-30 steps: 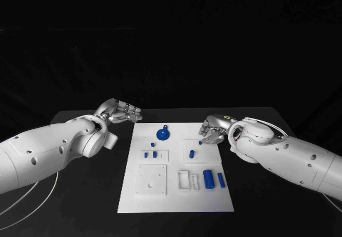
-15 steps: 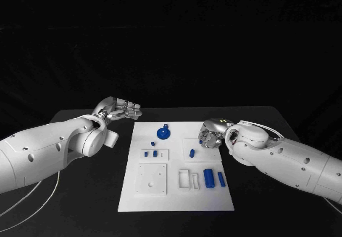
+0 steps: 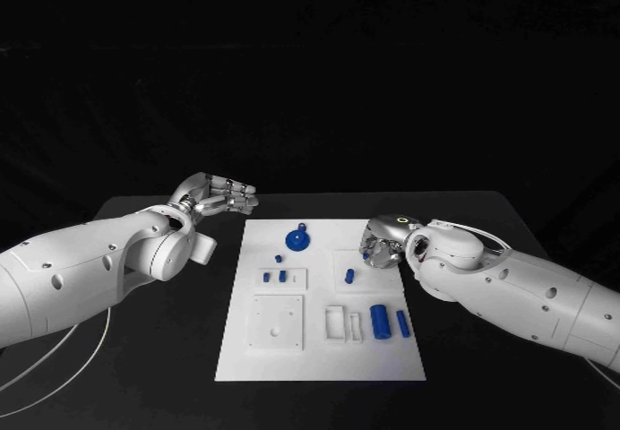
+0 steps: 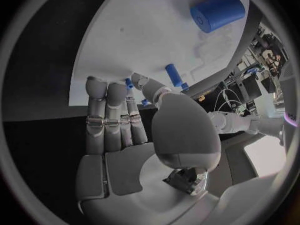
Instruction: Assemble the parts on the task board
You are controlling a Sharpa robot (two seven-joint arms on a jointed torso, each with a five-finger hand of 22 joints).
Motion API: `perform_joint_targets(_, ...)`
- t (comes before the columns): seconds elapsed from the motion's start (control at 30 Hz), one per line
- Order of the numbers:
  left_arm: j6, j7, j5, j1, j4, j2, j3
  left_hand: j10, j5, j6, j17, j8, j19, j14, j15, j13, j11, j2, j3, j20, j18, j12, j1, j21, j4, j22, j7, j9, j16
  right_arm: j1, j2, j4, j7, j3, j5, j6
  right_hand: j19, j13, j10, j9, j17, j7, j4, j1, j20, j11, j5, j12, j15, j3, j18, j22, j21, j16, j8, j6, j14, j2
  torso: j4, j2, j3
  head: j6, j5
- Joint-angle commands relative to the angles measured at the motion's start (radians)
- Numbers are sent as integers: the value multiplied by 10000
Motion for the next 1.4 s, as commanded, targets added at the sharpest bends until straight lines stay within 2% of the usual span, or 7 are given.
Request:
perform_joint_targets(0.03,18,141,121,18,34,1,12,-50,11,60,10,-18,71,57,21,-9,-11,97,4,-28,2,0,-6,53,-74,-15,1,-12,-23,-60,57,-18,-67,-99,-259,191,455,11,190,29,-11,-38,-23,91,-62,-55,-191,-21,-98,96,22,452,73,71,-16,185,18,164,-11,-2,3,-13,17)
perform_joint_targets(0.2,31,120,122,18,35,0,12,-67,14,63,8,-18,74,44,25,-10,-2,97,0,-27,5,-3,-4,54,-82,-20,1,-12,-27,-60,110,-53,-207,-176,-474,152,453,26,567,55,-3,-109,-139,230,-144,-175,-412,-19,-192,276,-48,482,166,62,-9,549,14,379,-6,-4,6,-20,14)
perform_joint_targets(0.43,37,90,122,19,20,4,12,-87,6,77,10,-17,76,44,26,-10,1,106,-10,-25,10,-2,0,56,-92,-31,-2,-11,-23,-60,203,-140,-465,-281,-783,39,452,30,822,63,14,-165,-299,233,-227,-257,-432,-25,-250,320,-139,501,258,47,-23,829,35,513,-5,-7,-2,-44,8)
perform_joint_targets(0.7,48,57,121,19,-22,14,12,-97,3,85,10,-17,82,51,24,-10,4,107,-16,-27,14,-2,15,60,-109,-33,-3,-11,-23,-60,306,-228,-714,-405,-1082,-296,461,33,999,61,38,-200,-554,181,-292,-293,-300,-27,-303,555,-187,528,422,8,-28,999,78,582,-12,-12,-2,-52,3)
perform_joint_targets(1.03,59,36,121,20,-122,31,12,-114,48,86,10,-19,83,59,21,-9,8,122,-26,-32,18,-1,35,69,-145,-27,-5,-12,-23,-61,213,-41,-792,-418,-1154,-655,467,36,1133,65,58,-242,-650,118,-330,-323,-259,-29,-339,901,-190,535,582,-82,-28,1120,175,526,-15,-17,16,-22,38)
perform_joint_targets(1.23,73,24,124,20,-222,54,12,-121,46,90,10,-19,86,61,20,-9,12,128,-27,-34,20,-1,35,74,-152,-20,-6,-12,-22,-61,63,220,-789,-187,-903,-750,475,48,1218,71,73,-264,-648,107,-351,-348,-461,-46,-363,1012,-201,531,645,-131,-27,1189,216,507,-24,-19,6,2,45)
perform_joint_targets(1.4,74,17,144,20,-334,89,12,-131,46,103,9,-17,82,55,23,-10,13,139,-35,-34,23,-2,26,78,-163,-6,-9,-11,-24,-59,-21,413,-756,179,-643,-822,469,48,1219,70,82,-264,-634,114,-359,-350,-531,-42,-366,1038,-204,527,651,-154,-28,1195,231,505,-34,-14,9,25,45)
